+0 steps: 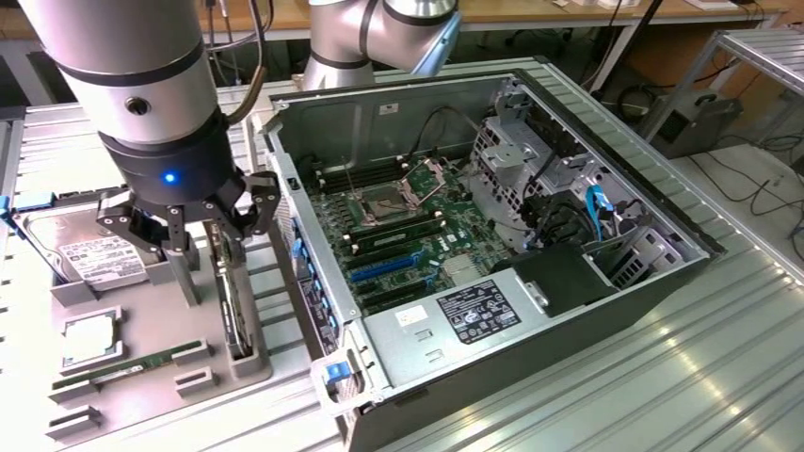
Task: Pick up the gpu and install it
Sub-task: 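Pick up the gpu and move the gpu toward the slot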
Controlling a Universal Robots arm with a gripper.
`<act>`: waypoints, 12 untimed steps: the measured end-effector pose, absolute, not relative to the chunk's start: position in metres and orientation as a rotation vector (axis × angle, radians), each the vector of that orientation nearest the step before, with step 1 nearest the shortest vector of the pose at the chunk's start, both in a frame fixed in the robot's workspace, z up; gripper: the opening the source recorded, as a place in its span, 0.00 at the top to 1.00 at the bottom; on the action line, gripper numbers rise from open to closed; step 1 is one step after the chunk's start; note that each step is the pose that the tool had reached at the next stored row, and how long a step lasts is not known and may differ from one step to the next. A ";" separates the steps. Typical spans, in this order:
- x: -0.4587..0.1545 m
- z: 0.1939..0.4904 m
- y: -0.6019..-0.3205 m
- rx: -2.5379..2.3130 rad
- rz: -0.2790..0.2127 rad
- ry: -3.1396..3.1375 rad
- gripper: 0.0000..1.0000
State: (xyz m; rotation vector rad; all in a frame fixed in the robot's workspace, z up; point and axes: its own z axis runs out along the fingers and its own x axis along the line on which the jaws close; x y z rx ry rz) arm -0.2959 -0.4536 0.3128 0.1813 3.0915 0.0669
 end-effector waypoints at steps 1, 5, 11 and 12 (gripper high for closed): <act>-0.296 0.312 -0.454 0.183 0.067 3.090 0.52; -0.299 0.304 -0.454 0.192 0.067 3.085 0.52; -0.302 0.291 -0.454 0.196 0.067 3.083 0.52; -0.303 0.290 -0.454 0.197 0.067 3.082 0.52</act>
